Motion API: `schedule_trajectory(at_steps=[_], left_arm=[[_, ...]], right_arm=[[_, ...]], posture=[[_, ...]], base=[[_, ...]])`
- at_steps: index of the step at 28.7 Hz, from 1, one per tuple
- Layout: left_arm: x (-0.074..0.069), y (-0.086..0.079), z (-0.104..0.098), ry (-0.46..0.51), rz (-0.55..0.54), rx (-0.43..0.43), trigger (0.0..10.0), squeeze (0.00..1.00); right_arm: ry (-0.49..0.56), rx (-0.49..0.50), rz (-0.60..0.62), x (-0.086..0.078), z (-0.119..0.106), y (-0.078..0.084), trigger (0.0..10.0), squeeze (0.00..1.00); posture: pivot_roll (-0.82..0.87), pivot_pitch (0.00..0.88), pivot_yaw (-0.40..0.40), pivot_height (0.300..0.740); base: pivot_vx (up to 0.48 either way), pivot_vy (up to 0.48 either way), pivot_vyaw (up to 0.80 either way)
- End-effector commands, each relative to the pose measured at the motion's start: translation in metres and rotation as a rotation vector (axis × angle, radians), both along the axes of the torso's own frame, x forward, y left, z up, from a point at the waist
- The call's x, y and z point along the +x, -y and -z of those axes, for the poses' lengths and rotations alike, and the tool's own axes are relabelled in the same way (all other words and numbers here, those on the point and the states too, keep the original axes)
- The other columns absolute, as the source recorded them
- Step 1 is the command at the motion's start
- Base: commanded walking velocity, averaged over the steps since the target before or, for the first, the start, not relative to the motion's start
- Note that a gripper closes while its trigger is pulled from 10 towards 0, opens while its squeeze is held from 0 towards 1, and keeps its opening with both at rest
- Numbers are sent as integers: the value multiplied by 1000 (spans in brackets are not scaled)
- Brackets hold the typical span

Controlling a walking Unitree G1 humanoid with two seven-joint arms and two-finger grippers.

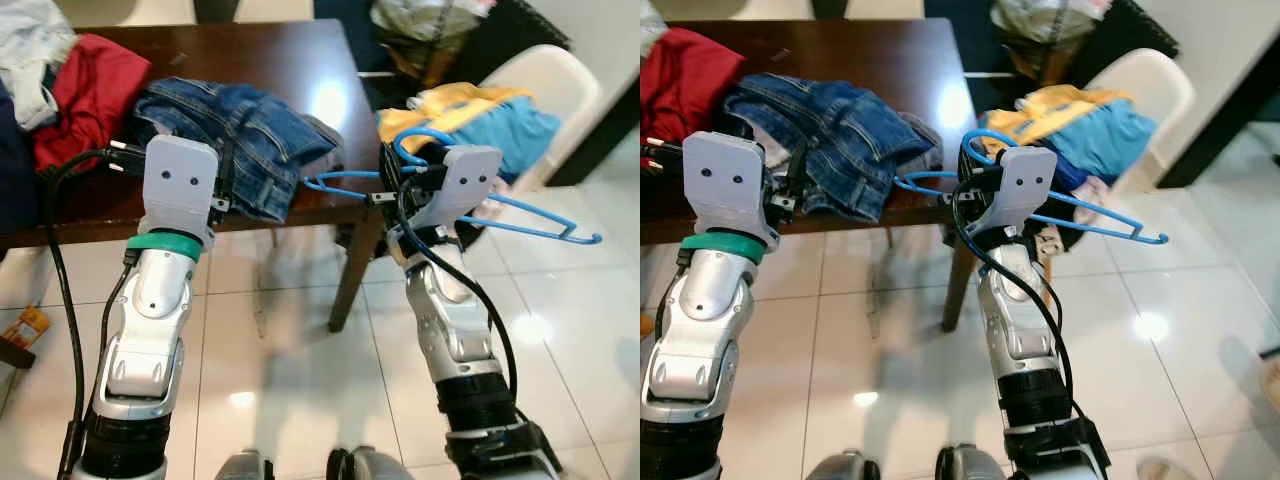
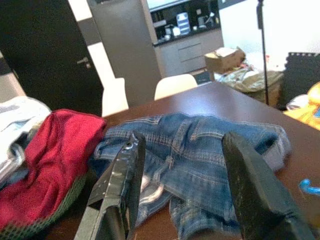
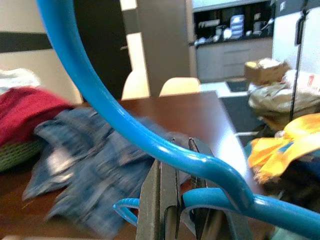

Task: Hang hanger

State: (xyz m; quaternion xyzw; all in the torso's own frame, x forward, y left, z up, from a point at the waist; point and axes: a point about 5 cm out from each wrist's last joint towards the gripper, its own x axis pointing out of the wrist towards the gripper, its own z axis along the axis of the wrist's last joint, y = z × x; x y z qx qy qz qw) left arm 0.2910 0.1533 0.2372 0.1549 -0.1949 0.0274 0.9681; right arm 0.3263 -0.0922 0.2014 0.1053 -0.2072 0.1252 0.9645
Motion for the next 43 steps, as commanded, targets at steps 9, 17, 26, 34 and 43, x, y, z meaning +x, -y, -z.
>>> schedule_trajectory(at_steps=[9, 17, 26, 34, 43], left_arm=[[2, -2, 3, -13, -10, 4, 10000, 0], [4, 1, 7, -50, -18, 18, 10000, 0], [5, 3, 7, -54, -31, 19, 10000, 0], [6, 2, 6, -59, -33, 10, 10000, 0], [8, 2, 6, -59, -51, 3, 10000, 0]], right_arm=[[-12, -23, -6, -1, 3, -3, 10000, 0], [-12, -24, -18, -1, 3, -3, 10000, 0], [-13, -26, -28, -2, 3, -4, 10000, 0], [-13, -26, -29, -1, 3, -4, 10000, 0], [-14, -25, -27, -1, 3, -5, 10000, 0]], posture=[[136, 36, 26, 740], [136, 37, 26, 740], [137, 37, 26, 740], [138, 36, 27, 740], [138, 36, 26, 740]], base=[[-313, 0, 72], [0, 0, 794], [0, 0, 790], [0, 0, 788], [55, 0, 788]])
